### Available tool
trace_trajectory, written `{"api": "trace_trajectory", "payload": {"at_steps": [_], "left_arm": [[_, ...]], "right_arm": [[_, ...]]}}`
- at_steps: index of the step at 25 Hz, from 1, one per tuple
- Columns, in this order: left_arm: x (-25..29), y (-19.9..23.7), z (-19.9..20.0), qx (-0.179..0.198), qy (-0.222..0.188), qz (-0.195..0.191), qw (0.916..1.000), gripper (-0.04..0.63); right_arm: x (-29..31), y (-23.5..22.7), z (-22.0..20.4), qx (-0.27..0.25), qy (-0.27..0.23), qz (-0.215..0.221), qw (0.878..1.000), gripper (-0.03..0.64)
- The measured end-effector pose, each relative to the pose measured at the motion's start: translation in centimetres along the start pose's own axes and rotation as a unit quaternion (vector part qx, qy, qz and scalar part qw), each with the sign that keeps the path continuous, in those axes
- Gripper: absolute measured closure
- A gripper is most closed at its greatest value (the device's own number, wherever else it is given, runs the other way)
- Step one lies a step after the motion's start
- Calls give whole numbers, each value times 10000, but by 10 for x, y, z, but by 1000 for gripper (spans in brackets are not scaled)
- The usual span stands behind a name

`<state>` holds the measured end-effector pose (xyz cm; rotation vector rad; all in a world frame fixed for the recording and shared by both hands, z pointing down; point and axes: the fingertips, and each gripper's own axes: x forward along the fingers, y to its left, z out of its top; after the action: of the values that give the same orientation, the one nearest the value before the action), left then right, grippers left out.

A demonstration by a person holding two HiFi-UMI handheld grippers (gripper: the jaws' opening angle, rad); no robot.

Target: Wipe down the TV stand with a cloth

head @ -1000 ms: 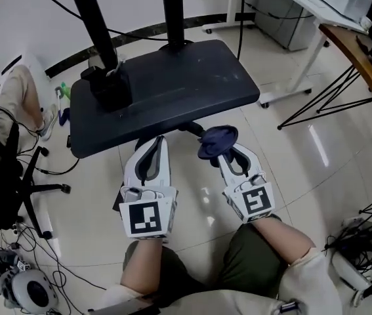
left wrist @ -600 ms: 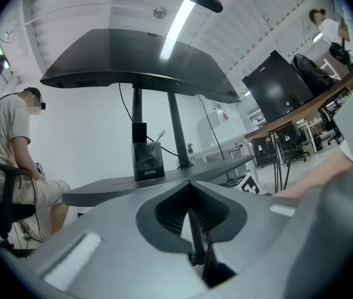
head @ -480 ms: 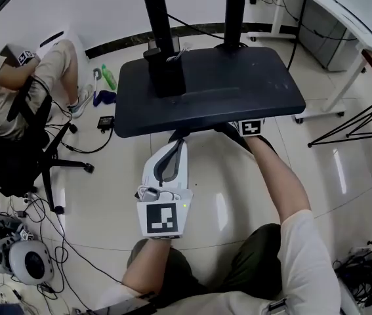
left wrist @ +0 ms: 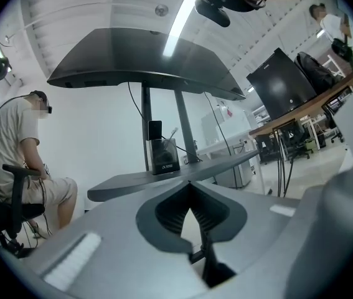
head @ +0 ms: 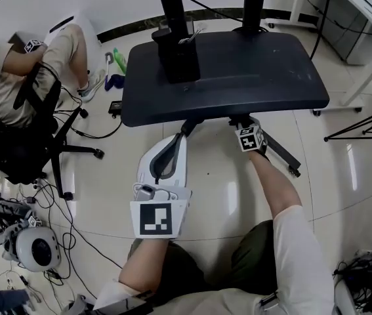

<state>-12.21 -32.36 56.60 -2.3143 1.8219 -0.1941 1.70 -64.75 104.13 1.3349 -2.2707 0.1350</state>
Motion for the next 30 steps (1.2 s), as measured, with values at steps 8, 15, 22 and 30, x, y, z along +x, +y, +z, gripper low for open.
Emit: {"api": "trace_trajectory", "payload": {"at_steps": [8, 15, 22, 30], "left_arm": [[12, -8, -8, -75, -88, -100, 9999, 486], [26, -25, -13, -222, -129, -324, 9991, 486], [7, -47, -9, -202, -352, -309, 9987, 486], [-27, 11, 31, -110, -363, 411, 9984, 486]], "right_arm": [[-85, -52, -99, -252, 263, -158, 9992, 541], [-247, -140, -186, 562, 363, -1023, 9925, 541], [-405, -38, 108, -377, -2370, -626, 9688, 541], [-568, 81, 354, -728, -3832, 79, 9208, 543]]}}
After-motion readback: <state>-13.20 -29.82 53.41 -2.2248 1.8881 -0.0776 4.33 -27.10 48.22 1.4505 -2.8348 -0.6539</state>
